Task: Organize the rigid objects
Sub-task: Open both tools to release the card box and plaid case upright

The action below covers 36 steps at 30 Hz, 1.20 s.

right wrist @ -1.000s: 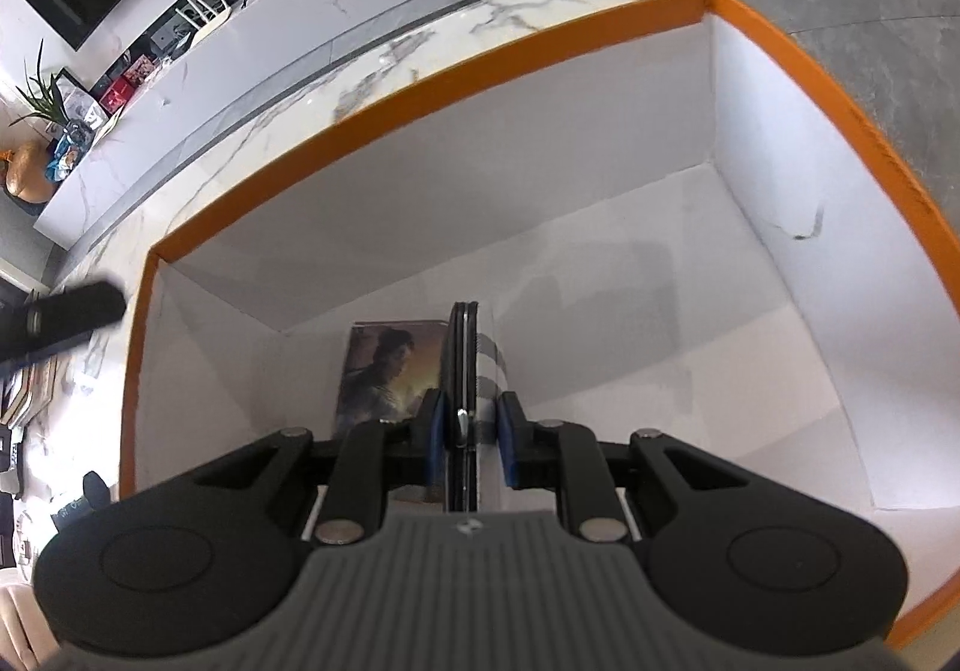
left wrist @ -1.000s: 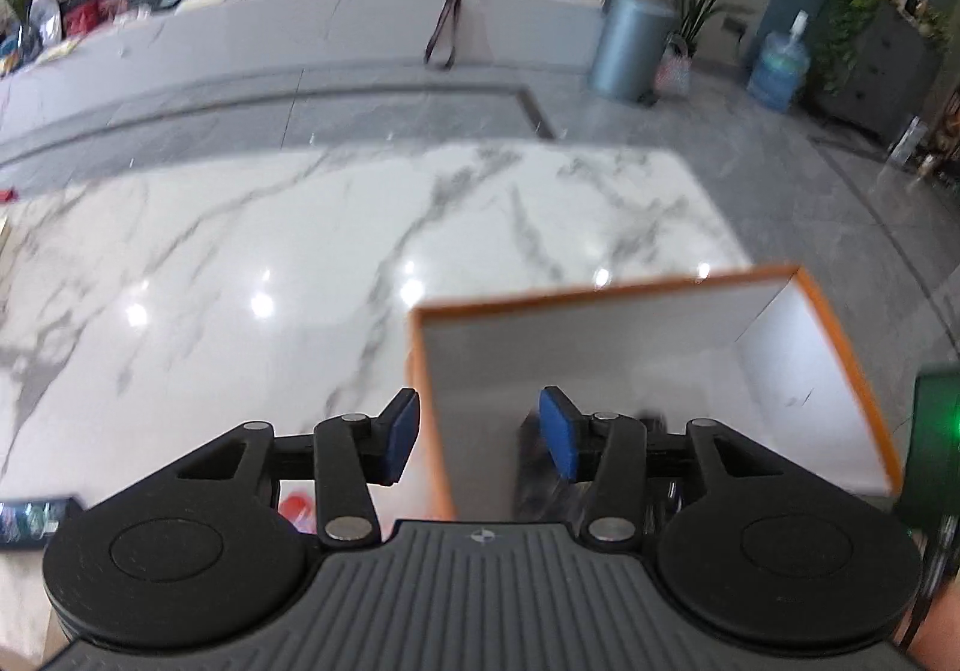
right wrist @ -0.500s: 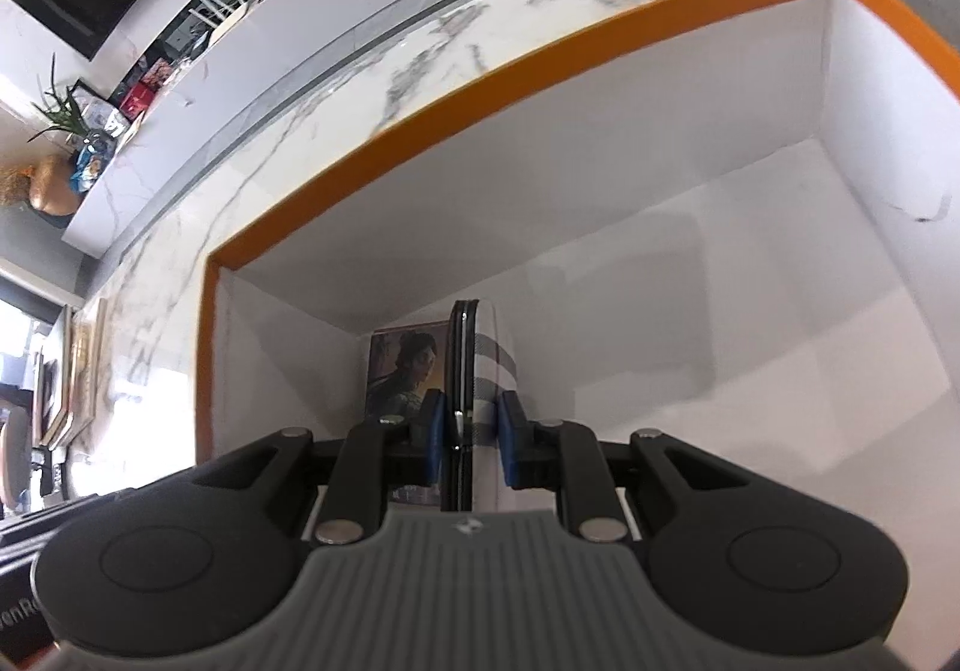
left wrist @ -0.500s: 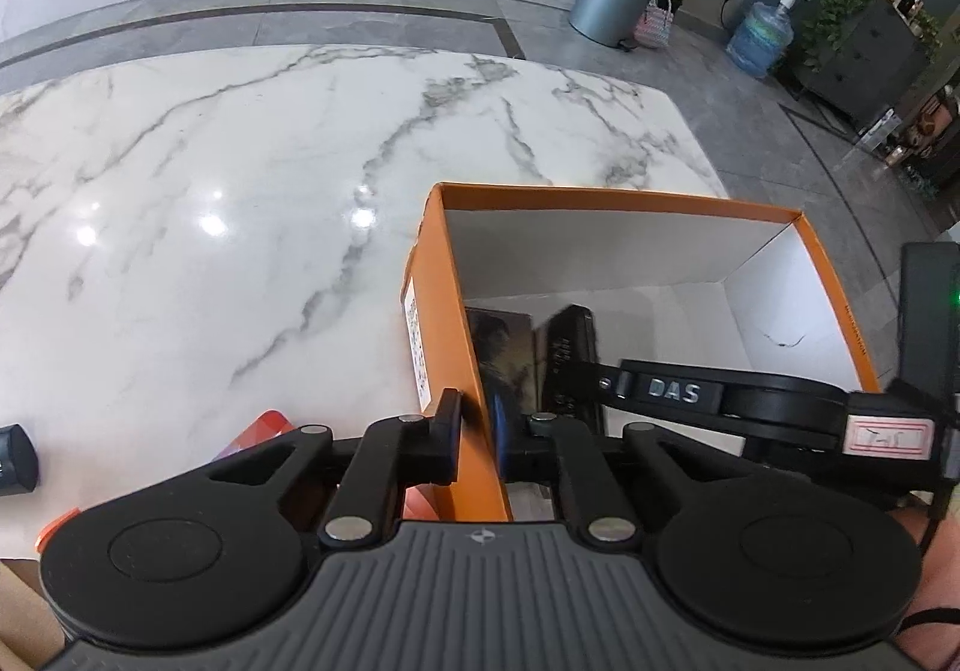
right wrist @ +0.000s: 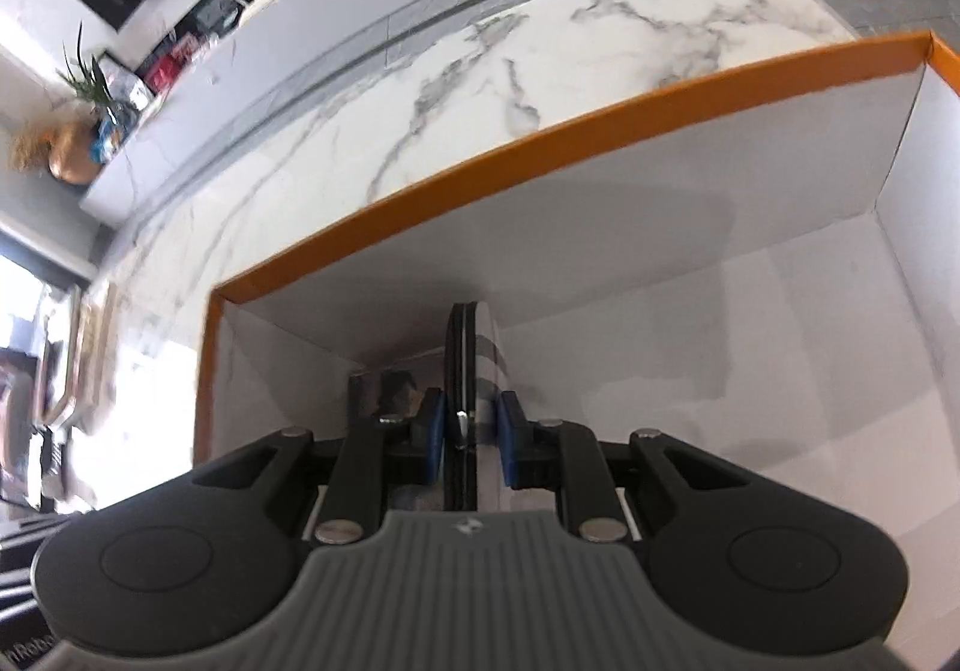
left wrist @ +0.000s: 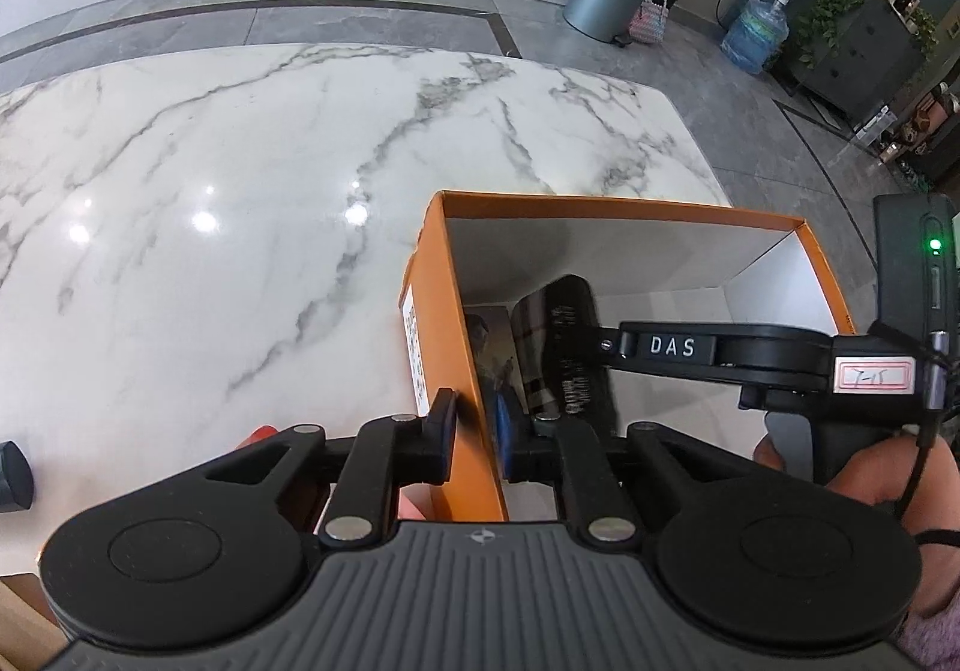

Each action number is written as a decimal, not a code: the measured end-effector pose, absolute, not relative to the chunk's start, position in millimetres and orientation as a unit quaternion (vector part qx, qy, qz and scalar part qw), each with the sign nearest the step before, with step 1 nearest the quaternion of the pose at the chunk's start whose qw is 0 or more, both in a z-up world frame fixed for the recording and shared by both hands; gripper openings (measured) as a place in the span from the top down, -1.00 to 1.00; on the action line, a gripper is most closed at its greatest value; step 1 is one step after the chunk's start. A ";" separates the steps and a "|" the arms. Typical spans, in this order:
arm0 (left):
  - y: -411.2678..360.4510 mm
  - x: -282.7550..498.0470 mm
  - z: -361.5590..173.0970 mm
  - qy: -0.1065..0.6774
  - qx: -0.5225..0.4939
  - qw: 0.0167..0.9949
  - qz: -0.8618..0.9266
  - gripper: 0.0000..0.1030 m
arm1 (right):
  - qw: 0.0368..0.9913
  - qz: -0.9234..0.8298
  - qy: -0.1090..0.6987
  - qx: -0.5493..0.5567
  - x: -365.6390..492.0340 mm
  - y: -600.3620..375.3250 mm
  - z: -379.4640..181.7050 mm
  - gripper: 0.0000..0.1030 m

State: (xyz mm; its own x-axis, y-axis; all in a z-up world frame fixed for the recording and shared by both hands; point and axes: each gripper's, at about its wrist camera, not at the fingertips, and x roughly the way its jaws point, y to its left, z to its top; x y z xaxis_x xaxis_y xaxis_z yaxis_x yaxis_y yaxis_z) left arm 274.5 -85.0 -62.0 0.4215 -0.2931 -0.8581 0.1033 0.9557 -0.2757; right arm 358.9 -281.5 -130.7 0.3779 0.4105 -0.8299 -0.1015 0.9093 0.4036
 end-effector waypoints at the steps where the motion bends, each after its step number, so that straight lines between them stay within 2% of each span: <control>1: -84.5 274.4 -62.4 0.525 -0.092 0.837 -0.119 0.72 | 0.820 0.151 0.538 0.123 359.9 -280.8 -130.4 0.62; 6: -82.9 275.1 -64.5 0.526 -0.094 0.837 -0.120 0.72 | 0.817 0.130 0.557 0.080 364.2 -285.7 -138.7 0.49; 16: -83.9 273.4 -65.9 0.527 -0.088 0.837 -0.118 0.72 | 0.824 0.139 0.548 0.035 376.3 -272.4 -143.4 0.47; 18: -83.9 272.6 -66.1 0.527 -0.087 0.837 -0.118 0.72 | 0.822 0.137 0.552 0.026 376.1 -272.5 -143.6 0.37; 24: -83.1 272.4 -65.6 0.525 -0.094 0.837 -0.119 0.72 | 0.833 0.149 0.533 0.004 357.3 -268.8 -126.4 0.37; 25: -83.1 272.3 -65.5 0.525 -0.096 0.837 -0.119 0.72 | 0.829 0.165 0.534 0.007 352.6 -266.6 -123.0 0.37; 27: -82.3 272.4 -65.4 0.525 -0.100 0.837 -0.118 0.72 | 0.812 0.200 0.549 0.013 342.0 -260.9 -120.2 0.57; 29: -82.2 272.0 -65.1 0.525 -0.099 0.837 -0.117 0.72 | 0.785 0.220 0.579 0.019 334.1 -254.4 -125.8 0.66; 32: -81.9 271.8 -65.1 0.525 -0.099 0.837 -0.117 0.72 | 0.749 0.226 0.622 0.022 331.7 -243.7 -141.9 0.66; 36: -80.6 271.5 -64.9 0.525 -0.108 0.836 -0.117 0.72 | 0.737 0.226 0.637 0.032 339.1 -235.7 -148.5 0.81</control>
